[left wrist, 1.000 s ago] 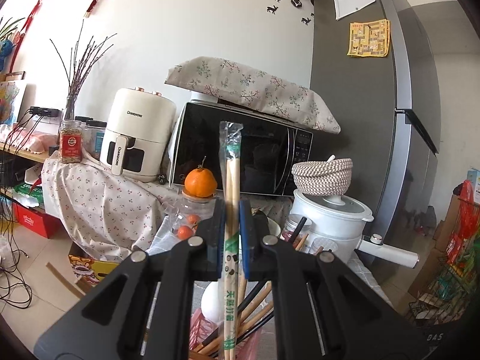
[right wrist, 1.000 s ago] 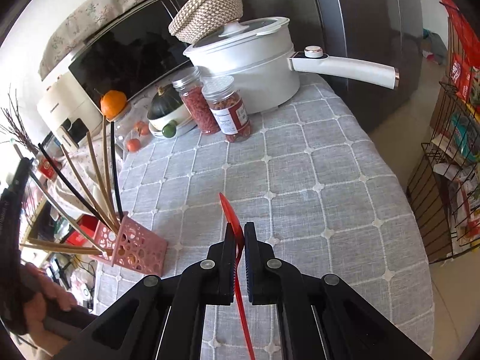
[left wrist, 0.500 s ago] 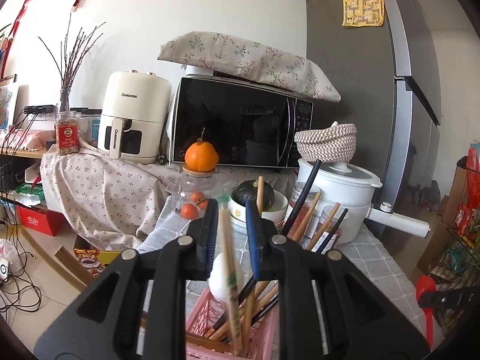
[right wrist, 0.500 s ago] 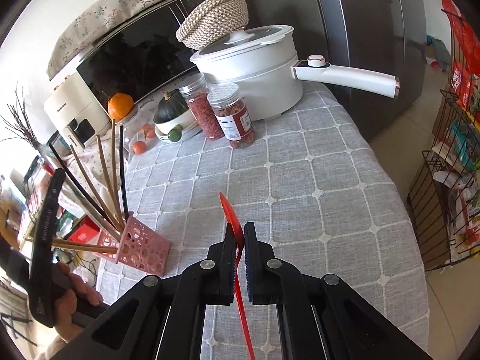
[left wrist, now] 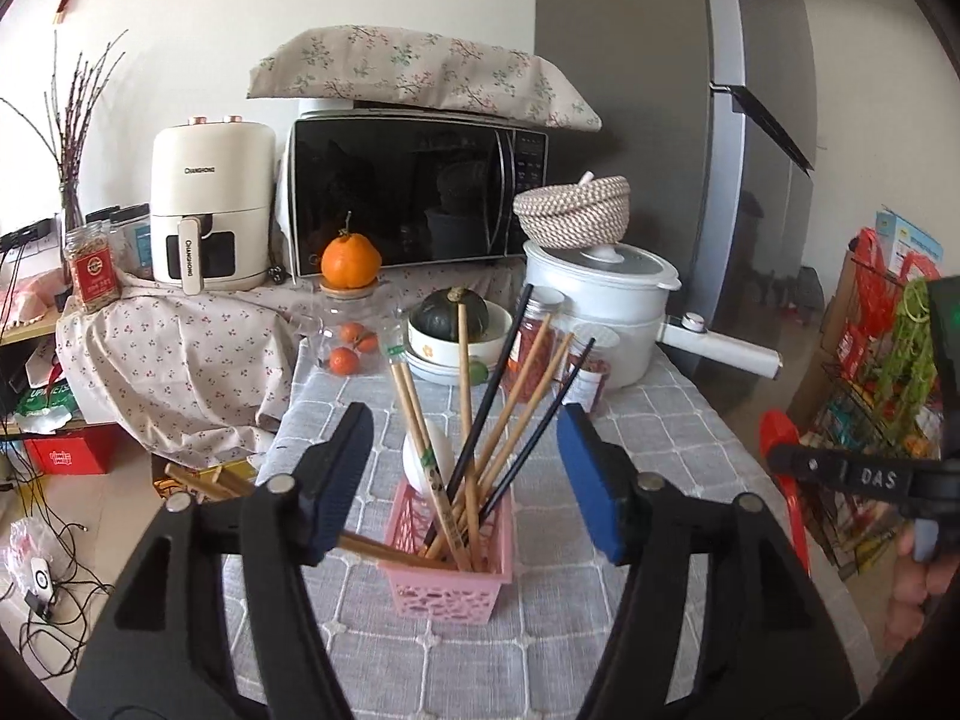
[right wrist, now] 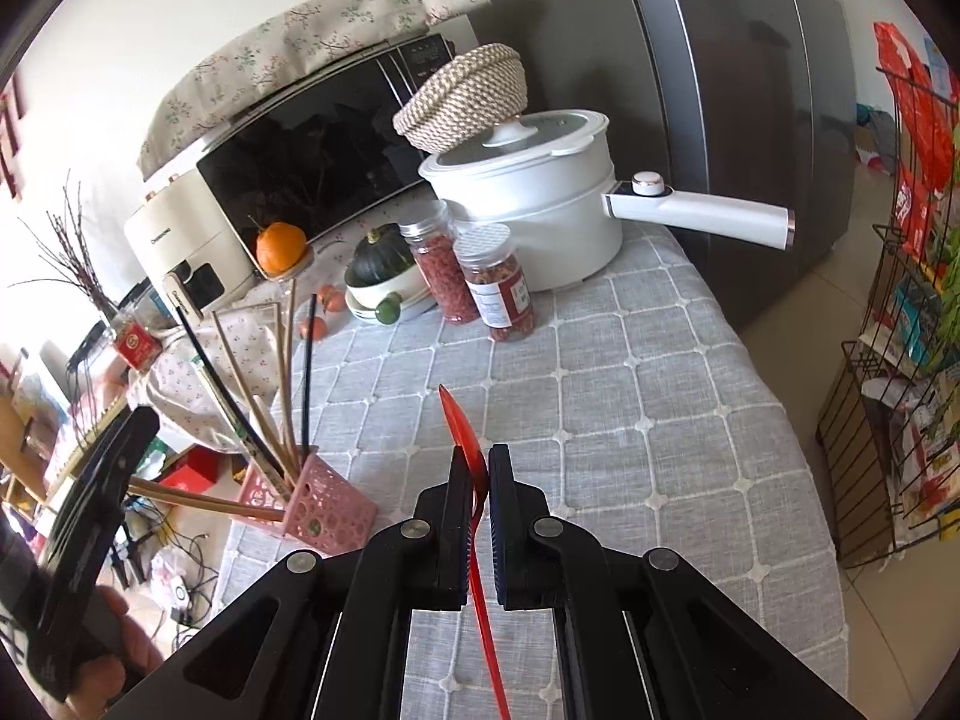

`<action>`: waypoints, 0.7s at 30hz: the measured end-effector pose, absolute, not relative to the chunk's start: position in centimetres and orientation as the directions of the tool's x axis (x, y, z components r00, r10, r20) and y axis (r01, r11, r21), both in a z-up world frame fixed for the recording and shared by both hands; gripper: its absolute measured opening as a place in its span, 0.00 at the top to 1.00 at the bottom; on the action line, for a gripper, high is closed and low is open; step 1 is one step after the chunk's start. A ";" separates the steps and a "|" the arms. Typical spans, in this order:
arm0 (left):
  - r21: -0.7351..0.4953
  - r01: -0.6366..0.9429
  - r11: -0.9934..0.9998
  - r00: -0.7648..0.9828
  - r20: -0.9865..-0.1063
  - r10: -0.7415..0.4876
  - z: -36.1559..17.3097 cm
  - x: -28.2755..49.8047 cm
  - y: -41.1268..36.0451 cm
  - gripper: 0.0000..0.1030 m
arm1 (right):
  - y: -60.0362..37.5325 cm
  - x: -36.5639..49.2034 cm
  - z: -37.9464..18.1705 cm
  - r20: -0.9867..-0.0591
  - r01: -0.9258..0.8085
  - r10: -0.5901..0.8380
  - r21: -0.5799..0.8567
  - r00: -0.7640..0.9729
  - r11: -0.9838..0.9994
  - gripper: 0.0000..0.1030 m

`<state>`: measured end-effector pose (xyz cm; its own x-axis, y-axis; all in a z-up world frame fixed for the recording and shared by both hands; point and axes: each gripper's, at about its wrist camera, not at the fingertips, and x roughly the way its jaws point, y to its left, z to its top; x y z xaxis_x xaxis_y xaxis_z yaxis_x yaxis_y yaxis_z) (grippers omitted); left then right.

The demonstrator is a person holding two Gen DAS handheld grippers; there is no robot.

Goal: Organize utensils
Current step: 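Insert the red spoon into the pink basket and open the right gripper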

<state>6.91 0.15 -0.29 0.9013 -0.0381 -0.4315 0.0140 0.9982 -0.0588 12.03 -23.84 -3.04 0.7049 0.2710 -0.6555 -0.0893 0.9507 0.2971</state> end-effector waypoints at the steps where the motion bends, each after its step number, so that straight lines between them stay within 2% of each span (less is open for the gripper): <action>1: -0.053 0.031 0.998 0.893 -0.448 -0.052 -0.3 6.5 0.2 0.34 | -23.6 11.9 -2.9 -0.652 -0.091 0.271 0.296 0.708 0.951 0.95; 9: -0.029 0.200 0.979 0.768 -0.617 -0.175 -2.2 3.9 0.7 0.24 | -21.7 11.0 -1.8 -0.592 -0.113 0.302 0.334 0.747 0.936 0.95; 16: -0.026 0.271 0.962 0.611 -0.768 -0.193 -4.6 3.6 3.4 0.22 | -18.8 11.0 -0.4 -0.527 -0.112 0.321 0.390 0.787 0.914 0.95; 21: 0.020 0.269 0.963 0.535 -0.834 -0.132 -6.8 4.0 6.2 0.22 | -16.5 12.2 0.9 -0.421 -0.103 0.329 0.476 0.845 0.873 0.95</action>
